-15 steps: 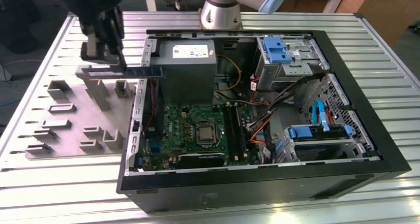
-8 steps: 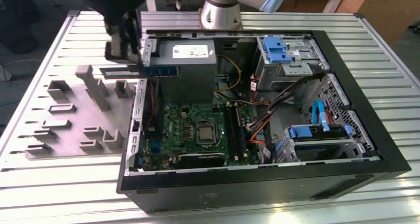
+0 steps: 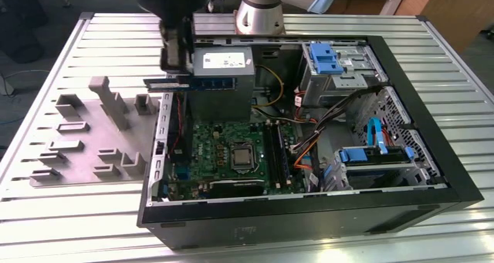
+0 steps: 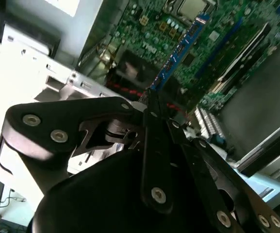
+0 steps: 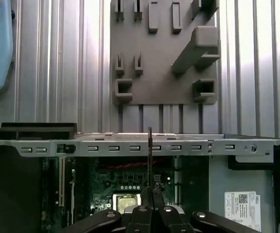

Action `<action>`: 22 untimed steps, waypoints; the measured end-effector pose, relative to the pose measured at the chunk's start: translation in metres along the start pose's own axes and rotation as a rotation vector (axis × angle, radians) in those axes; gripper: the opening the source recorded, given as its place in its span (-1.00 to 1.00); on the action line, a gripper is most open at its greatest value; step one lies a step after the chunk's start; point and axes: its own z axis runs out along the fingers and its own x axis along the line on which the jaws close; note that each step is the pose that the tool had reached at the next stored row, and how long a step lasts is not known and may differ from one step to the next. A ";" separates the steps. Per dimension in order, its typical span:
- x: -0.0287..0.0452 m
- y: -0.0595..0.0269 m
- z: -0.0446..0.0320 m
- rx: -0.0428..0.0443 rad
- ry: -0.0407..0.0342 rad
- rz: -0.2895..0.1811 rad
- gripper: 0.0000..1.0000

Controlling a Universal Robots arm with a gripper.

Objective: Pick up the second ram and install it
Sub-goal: 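Pick up the second ram and move it above second insertion slot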

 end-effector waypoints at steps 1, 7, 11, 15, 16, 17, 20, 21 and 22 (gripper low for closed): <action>-0.0001 -0.0045 -0.0002 0.0000 -0.0001 0.000 -0.77; -0.0006 -0.0317 -0.0013 0.0001 -0.0002 0.000 -0.77; -0.0009 -0.0497 -0.0021 0.0000 0.0000 0.000 -0.77; -0.0012 -0.0677 -0.0027 0.0000 0.0000 0.000 -0.77; -0.0012 -0.0703 -0.0025 0.0000 -0.0001 0.000 -0.77; -0.0011 -0.0720 -0.0017 0.0001 -0.0002 0.000 -0.77; -0.0010 -0.0745 0.0032 0.0000 0.0000 0.000 -0.77; -0.0009 -0.0751 0.0050 0.0000 -0.0002 0.000 -0.77; -0.0008 -0.0756 0.0068 0.0000 -0.0001 0.000 -0.77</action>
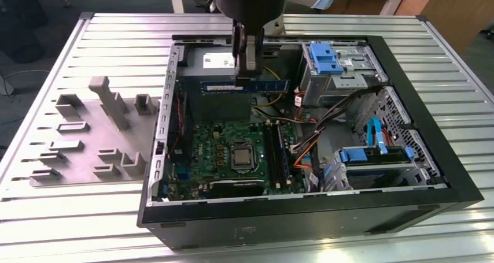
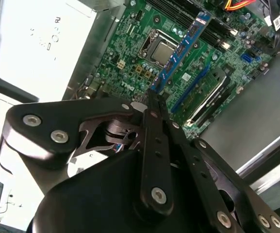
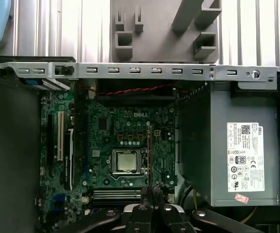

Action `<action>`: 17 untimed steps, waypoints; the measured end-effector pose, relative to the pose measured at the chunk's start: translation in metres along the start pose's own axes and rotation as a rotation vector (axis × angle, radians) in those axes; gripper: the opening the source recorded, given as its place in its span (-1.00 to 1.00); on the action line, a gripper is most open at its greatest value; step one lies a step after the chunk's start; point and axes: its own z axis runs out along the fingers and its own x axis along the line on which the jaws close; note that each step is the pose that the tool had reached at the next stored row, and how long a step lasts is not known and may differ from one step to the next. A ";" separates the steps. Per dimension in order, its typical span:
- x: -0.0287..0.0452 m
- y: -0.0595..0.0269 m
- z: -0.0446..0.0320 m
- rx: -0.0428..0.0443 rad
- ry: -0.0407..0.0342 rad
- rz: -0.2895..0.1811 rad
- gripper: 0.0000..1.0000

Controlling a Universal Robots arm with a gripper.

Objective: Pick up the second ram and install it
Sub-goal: 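Pick up the second ram and move it above second insertion slot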

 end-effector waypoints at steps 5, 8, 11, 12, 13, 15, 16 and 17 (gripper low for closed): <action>0.0008 -0.0017 0.0090 0.0000 0.0001 0.000 -0.77; 0.0016 -0.0024 0.0144 0.0000 0.0000 0.000 -0.77; 0.0026 -0.0027 0.0198 -0.0001 0.0000 0.000 -0.77; 0.0029 -0.0028 0.0216 0.0000 0.0000 0.000 -0.77; 0.0032 -0.0029 0.0233 -0.0001 0.0000 0.000 -0.77; 0.0039 -0.0031 0.0269 -0.0003 0.0001 0.001 -0.77; 0.0043 -0.0032 0.0288 -0.0003 0.0000 0.001 -0.77; 0.0047 -0.0033 0.0305 -0.0004 0.0000 0.001 -0.77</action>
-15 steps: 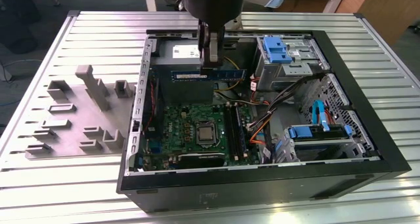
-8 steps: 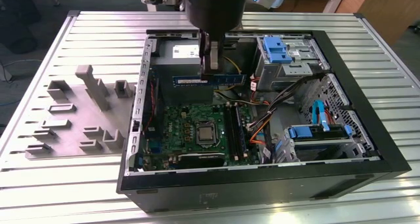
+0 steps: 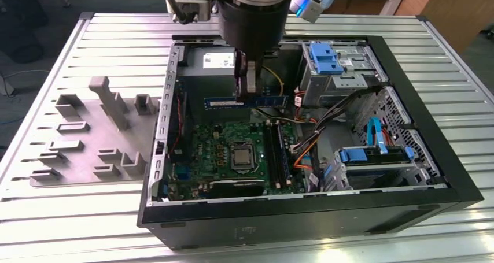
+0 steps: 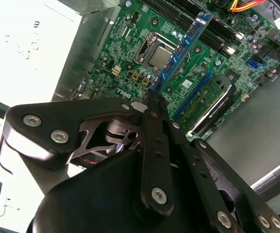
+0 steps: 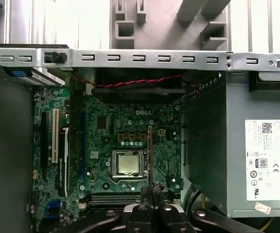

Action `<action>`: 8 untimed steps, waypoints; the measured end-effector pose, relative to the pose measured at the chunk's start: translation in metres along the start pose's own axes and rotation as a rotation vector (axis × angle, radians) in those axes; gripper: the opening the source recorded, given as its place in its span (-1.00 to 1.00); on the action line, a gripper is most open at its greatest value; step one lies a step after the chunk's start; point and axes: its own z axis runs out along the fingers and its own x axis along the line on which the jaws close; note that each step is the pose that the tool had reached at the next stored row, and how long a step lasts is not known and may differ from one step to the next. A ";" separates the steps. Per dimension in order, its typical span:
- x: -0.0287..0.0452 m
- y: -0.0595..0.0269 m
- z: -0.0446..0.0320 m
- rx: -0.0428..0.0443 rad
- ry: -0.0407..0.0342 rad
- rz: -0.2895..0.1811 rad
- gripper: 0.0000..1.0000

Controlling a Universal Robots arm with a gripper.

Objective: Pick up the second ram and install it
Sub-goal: 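Pick up the second ram and move it above second insertion slot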

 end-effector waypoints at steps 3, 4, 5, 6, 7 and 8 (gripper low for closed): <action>0.0011 -0.0003 0.0054 -0.0002 -0.0001 0.002 -0.77; 0.0015 -0.0004 0.0072 -0.0003 -0.0001 0.002 -0.77; 0.0019 -0.0005 0.0090 -0.0003 -0.0002 0.003 -0.77; 0.0023 -0.0006 0.0108 -0.0004 -0.0001 0.003 -0.77; 0.0027 -0.0007 0.0126 -0.0004 -0.0002 0.004 -0.77; 0.0031 -0.0008 0.0145 -0.0005 -0.0002 0.004 -0.77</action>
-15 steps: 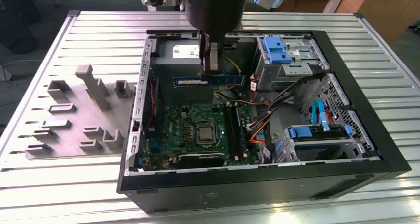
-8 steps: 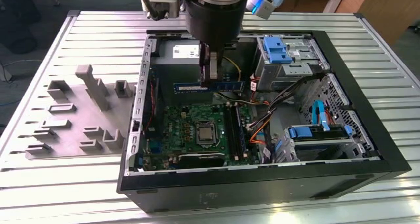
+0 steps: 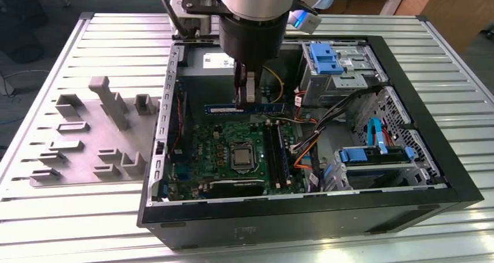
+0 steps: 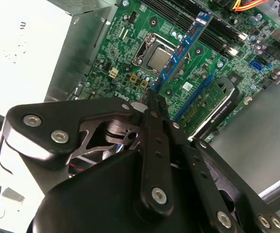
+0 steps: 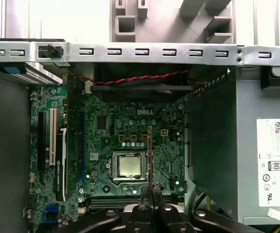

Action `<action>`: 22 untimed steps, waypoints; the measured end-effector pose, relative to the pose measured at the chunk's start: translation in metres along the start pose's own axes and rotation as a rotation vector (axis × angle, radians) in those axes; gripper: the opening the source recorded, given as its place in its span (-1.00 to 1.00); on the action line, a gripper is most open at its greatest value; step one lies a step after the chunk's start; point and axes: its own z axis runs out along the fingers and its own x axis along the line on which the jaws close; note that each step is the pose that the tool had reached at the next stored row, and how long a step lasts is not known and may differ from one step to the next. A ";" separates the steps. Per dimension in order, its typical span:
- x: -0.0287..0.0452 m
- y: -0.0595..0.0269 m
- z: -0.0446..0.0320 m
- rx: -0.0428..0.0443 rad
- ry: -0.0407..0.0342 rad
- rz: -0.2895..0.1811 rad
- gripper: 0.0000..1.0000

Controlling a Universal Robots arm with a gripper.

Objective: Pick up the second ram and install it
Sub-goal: 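Pick up the second ram and move it above second insertion slot, then insert the second ram into the second slot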

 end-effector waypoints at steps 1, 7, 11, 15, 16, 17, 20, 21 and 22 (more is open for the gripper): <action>0.0002 -0.0001 0.0015 0.0000 -0.0001 0.000 -0.77; 0.0003 -0.0002 0.0029 0.0000 -0.0004 0.000 -0.77; 0.0003 -0.0002 0.0029 0.0000 -0.0005 0.000 -0.77; 0.0003 -0.0002 0.0029 0.0000 -0.0005 0.000 -0.77; 0.0003 -0.0002 0.0029 -0.0001 -0.0005 0.000 -0.77; 0.0003 -0.0002 0.0029 -0.0001 -0.0005 0.001 -0.77; 0.0003 -0.0002 0.0030 0.0006 -0.0013 0.015 -0.77; 0.0003 -0.0002 0.0030 0.0012 -0.0018 0.027 -0.77; 0.0003 -0.0002 0.0031 0.0020 -0.0026 0.041 -0.77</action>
